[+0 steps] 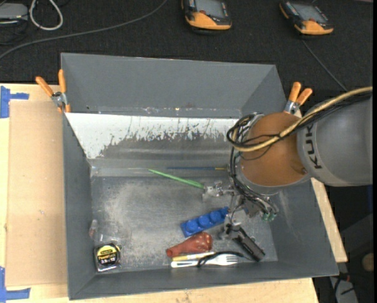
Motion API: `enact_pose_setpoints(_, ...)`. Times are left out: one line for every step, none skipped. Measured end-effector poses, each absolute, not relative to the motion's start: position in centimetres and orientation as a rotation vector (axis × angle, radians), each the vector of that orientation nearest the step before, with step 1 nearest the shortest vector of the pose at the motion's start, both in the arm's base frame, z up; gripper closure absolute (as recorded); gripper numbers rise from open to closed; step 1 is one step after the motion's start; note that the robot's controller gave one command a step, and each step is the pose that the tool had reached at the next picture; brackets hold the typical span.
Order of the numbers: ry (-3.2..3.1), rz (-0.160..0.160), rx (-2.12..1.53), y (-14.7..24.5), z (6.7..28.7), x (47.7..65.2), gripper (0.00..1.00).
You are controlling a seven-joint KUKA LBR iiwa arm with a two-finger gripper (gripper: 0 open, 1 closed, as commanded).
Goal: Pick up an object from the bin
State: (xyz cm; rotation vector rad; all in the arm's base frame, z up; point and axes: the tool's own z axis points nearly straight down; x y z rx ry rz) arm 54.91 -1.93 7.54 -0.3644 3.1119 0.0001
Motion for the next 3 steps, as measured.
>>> enact_pose_setpoints(3.062, 0.004, -0.657, 5.2, 7.2, 57.5, 1.00)
enact_pose_setpoints(3.062, 0.005, -0.656, 5.2, 7.2, 57.5, 1.00)
enact_pose_setpoints(3.061, 0.004, -0.696, 6.7, 13.6, 58.1, 1.00)
